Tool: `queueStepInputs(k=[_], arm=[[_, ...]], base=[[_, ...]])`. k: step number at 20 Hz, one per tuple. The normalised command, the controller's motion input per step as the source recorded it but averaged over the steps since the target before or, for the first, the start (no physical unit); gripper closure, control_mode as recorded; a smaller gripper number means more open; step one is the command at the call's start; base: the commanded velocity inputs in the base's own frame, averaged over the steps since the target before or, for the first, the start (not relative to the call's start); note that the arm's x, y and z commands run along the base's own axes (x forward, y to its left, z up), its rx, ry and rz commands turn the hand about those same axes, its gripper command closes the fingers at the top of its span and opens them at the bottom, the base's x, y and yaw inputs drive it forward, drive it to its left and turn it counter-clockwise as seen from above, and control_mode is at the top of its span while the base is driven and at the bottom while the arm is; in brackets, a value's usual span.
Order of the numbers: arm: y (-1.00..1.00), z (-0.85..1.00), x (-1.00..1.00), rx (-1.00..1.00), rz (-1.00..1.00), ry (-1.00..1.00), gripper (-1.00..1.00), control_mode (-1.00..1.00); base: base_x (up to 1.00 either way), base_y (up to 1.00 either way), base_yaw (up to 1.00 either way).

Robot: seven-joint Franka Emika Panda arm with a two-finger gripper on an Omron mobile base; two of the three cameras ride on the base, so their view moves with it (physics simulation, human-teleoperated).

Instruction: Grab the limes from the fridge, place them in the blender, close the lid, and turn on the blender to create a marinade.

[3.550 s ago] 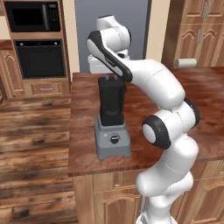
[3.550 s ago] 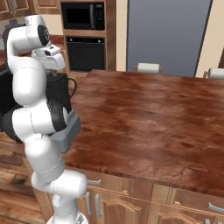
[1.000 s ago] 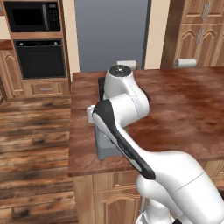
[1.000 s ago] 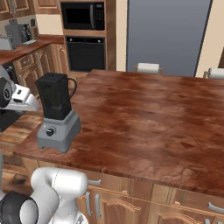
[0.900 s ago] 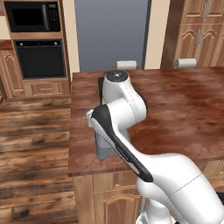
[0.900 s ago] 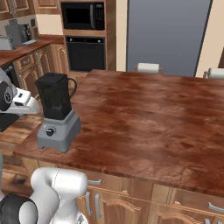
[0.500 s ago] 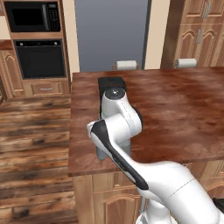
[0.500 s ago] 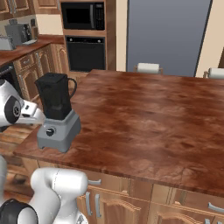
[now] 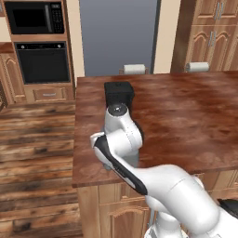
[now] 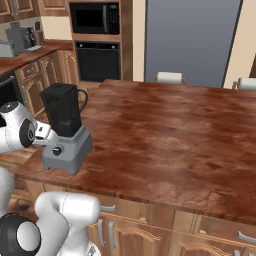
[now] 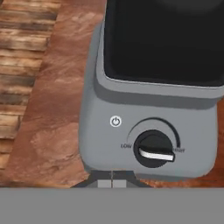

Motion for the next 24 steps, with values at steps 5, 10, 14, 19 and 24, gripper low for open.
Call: queueStepInputs(k=[5,10,14,19,24], arm=[[0.12,-0.11,0.38,0.0,-0.02,-0.04,1.0,-1.0],[-0.1,-0.06,0.16,0.0,0.0,0.0,1.0,-1.0],[-0.03,-0.07,0.02,0.0,0.0,0.0,1.0,-1.0],[0.0,-0.16,0.01,0.0,0.0,0.0,1.0,-1.0],[-0.01,-0.23,0.05,0.0,-0.01,0.0,1.0,-1.0]], base=[[0.0,0.0,0.0],[0.0,0.0,0.0],[0.0,0.0,0.0],[0.0,0.0,0.0],[0.0,0.0,0.0]])
